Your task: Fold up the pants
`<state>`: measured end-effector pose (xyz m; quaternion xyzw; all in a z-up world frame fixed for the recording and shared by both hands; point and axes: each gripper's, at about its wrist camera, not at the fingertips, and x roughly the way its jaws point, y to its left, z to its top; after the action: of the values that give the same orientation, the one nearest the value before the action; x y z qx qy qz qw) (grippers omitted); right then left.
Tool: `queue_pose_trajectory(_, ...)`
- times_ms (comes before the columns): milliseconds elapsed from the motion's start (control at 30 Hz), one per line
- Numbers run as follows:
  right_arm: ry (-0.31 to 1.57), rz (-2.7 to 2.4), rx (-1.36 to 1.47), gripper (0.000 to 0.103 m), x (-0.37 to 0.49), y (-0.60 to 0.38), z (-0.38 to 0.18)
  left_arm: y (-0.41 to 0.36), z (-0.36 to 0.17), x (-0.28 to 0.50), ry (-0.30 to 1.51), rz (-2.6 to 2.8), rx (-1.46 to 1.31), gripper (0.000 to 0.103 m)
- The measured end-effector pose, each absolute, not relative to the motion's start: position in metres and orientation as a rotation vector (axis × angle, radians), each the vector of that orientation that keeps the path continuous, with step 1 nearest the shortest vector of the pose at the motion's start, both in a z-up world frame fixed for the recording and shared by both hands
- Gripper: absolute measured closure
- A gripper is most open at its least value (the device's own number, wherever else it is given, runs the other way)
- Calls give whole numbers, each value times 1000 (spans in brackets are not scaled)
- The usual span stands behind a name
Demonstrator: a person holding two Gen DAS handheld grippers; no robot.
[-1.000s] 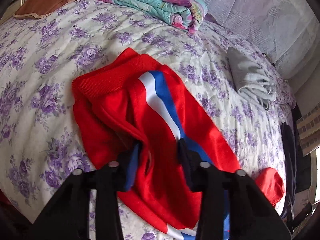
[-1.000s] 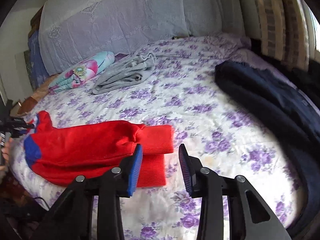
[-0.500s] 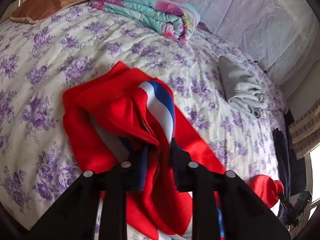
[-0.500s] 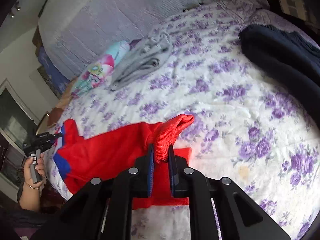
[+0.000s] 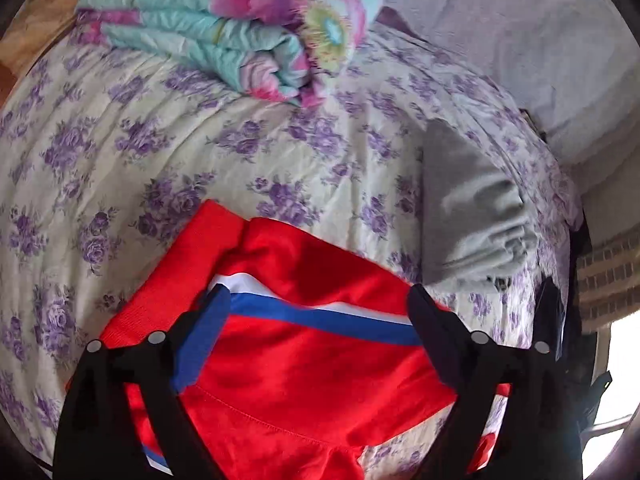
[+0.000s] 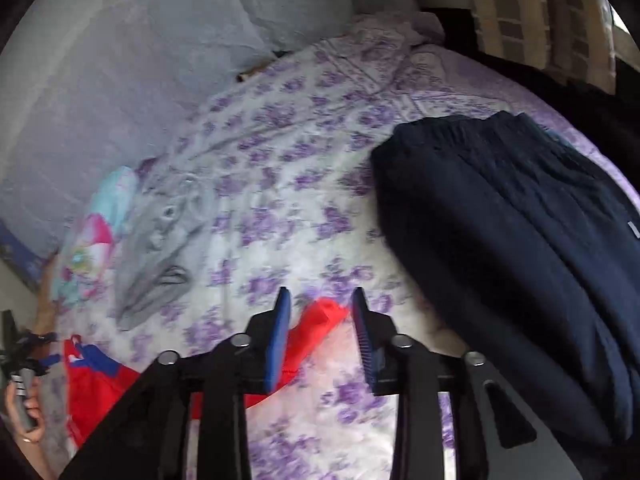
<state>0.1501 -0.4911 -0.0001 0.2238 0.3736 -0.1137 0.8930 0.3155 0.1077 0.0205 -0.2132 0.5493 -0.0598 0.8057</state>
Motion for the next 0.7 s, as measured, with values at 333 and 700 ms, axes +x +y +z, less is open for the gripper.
queue_pose_trajectory(333, 754, -131, 310, 30, 129, -474, -35, 160, 10, 292, 1149, 31, -251, 5)
queue_pose_trajectory(700, 873, 138, 594, 93, 139, -483, -56, 144, -57, 333, 1175, -18, -137, 32)
